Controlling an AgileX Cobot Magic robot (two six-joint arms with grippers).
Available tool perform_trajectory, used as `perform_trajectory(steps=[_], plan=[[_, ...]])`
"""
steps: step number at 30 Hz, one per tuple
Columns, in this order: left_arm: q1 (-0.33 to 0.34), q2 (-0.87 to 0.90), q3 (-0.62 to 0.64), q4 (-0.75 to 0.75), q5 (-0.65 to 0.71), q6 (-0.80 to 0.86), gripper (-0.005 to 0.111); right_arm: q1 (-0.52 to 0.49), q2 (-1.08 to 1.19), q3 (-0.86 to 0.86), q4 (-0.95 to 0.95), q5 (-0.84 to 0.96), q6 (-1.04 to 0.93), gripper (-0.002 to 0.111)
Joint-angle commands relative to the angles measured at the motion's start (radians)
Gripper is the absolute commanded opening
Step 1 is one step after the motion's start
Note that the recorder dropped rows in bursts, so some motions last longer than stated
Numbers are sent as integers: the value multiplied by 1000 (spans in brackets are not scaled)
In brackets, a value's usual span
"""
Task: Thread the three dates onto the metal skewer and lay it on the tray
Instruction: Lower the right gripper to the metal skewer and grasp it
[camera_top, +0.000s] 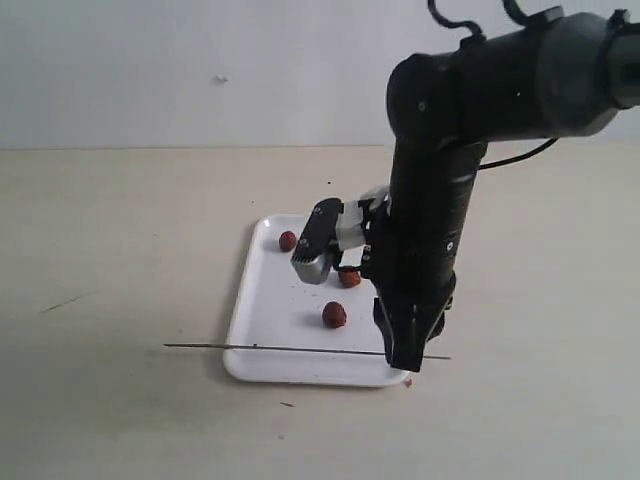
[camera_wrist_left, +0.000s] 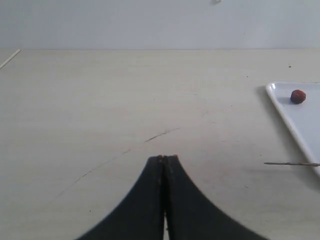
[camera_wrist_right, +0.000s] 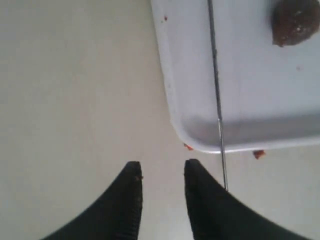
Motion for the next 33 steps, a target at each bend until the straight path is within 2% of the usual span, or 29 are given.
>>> perform_trajectory(steps=[1, 8, 17, 33], plan=[[5, -6, 0, -1, -4, 3, 0, 5, 29, -10, -4, -102, -24, 37], [5, -6, 0, -1, -4, 3, 0, 5, 69, -8, 5, -154, -146, 37], [5, -6, 0, -1, -4, 3, 0, 5, 133, -8, 14, -278, -153, 37], [5, -6, 0, -1, -4, 3, 0, 5, 193, -8, 14, -320, -138, 34]])
